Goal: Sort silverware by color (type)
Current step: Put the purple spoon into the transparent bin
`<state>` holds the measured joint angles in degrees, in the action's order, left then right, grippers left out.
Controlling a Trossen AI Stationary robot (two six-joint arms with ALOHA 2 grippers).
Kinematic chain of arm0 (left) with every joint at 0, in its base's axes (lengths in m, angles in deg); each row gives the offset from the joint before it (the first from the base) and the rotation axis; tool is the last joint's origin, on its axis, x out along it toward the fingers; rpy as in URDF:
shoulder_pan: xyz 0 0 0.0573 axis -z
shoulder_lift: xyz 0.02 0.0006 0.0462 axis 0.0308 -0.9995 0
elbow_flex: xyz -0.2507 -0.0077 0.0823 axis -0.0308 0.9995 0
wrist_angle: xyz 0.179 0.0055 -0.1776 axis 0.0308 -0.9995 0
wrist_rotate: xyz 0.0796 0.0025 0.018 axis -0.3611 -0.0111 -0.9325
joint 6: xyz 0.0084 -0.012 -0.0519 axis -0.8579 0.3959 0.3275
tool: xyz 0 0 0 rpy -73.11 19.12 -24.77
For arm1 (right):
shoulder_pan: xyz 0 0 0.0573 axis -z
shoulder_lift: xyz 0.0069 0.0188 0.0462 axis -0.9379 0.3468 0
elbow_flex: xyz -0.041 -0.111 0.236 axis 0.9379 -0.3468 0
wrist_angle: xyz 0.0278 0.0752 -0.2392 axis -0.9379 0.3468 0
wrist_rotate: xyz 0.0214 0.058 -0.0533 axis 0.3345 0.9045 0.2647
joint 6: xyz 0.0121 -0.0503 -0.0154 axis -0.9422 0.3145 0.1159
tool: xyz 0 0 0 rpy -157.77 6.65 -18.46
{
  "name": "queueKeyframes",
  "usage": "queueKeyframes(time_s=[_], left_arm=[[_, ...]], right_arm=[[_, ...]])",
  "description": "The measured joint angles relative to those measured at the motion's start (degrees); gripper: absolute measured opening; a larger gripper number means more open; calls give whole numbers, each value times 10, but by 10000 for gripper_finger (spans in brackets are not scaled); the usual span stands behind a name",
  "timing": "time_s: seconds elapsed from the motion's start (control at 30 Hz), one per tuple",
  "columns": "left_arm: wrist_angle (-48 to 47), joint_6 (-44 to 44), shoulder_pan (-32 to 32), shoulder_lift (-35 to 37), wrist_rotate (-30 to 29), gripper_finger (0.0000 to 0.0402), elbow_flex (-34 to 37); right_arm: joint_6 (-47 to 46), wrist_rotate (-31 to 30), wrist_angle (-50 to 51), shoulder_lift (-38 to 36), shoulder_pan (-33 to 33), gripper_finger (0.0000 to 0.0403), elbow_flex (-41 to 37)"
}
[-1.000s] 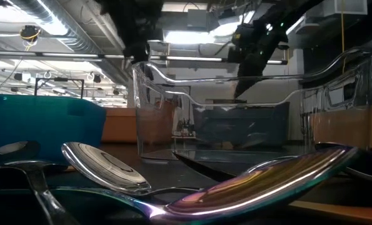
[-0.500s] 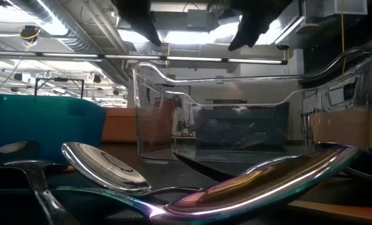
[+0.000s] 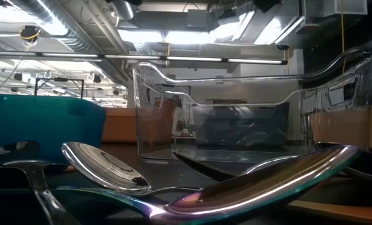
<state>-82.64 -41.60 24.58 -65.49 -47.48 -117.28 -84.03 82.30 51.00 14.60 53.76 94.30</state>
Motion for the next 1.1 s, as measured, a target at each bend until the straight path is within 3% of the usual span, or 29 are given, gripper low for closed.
queueKeyframes(time_s=[0.27,0.53,0.77,1.1], left_arm=[[0,81,59,0,-55,75,0],[16,106,88,-13,-58,75,0],[33,111,101,-36,-58,75,0],[62,118,121,-54,-62,75,1]], right_arm=[[-62,-14,-1,2,-84,1,0],[-71,-19,-14,9,-141,1,1],[-82,-33,-45,19,-165,1,1],[-127,-5,-44,26,-171,1,1]])
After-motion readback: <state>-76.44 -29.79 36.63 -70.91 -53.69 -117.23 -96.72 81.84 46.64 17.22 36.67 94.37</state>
